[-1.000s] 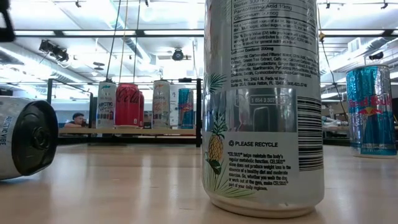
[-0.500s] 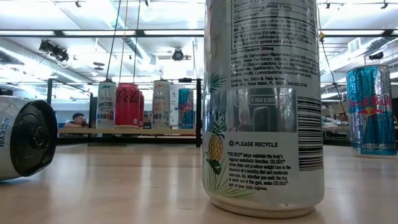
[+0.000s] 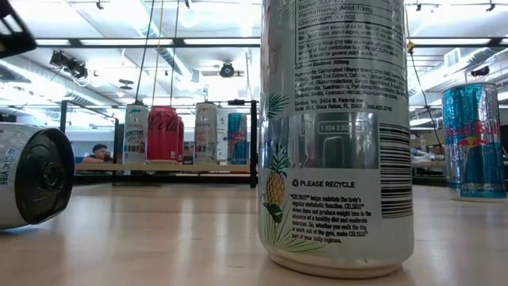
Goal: Place canned beverage on shelf
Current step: Put the blue-white soda can on the shelf aligned with the other blue-white soda can
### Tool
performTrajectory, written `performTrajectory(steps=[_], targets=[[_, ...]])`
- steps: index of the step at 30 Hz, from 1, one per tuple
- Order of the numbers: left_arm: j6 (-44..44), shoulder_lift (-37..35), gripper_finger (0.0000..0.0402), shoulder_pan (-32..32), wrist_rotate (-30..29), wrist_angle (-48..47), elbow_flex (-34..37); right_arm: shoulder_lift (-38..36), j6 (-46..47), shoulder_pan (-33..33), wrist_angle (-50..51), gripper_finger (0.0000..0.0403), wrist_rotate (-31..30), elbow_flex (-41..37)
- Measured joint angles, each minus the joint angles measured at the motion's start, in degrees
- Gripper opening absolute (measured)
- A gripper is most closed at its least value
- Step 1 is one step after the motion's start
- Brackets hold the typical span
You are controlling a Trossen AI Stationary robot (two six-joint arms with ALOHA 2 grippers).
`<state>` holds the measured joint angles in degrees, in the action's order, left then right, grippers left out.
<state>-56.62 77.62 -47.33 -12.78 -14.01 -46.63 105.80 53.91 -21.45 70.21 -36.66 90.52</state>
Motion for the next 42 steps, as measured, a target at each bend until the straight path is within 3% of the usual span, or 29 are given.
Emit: performTrajectory(steps=[5,12,21,25,34,42], targets=[[7.4,0.0,0.0185,1.7,0.0,-0.2,0.0,0.0,3.4,0.0,-3.1,0.0313,6.3,0.0],[16.5,0.0,0.0193,6.7,0.0,-0.3,0.0,0.0,1.0,0.2,-9.8,0.0313,5.2,0.0],[17.4,0.0,0.0205,11.8,-0.1,-5.5,0.0,0.0,-2.7,0.3,-10.3,0.0313,5.4,0.0],[19.5,0.0,0.0205,12.8,-1.6,-5.3,0.0,0.0,-2.7,0.2,-11.6,0.0313,8.4,0.0],[21.2,0.0,0.0206,13.4,-3.0,-5.1,0.0,0.0,-2.6,0.2,-19.0,0.0313,15.1,0.0],[21.3,0.0,0.0206,13.3,-3.0,-5.2,0.0,0.0,-3.2,0.4,-25.2,0.0313,15.7,0.0]])
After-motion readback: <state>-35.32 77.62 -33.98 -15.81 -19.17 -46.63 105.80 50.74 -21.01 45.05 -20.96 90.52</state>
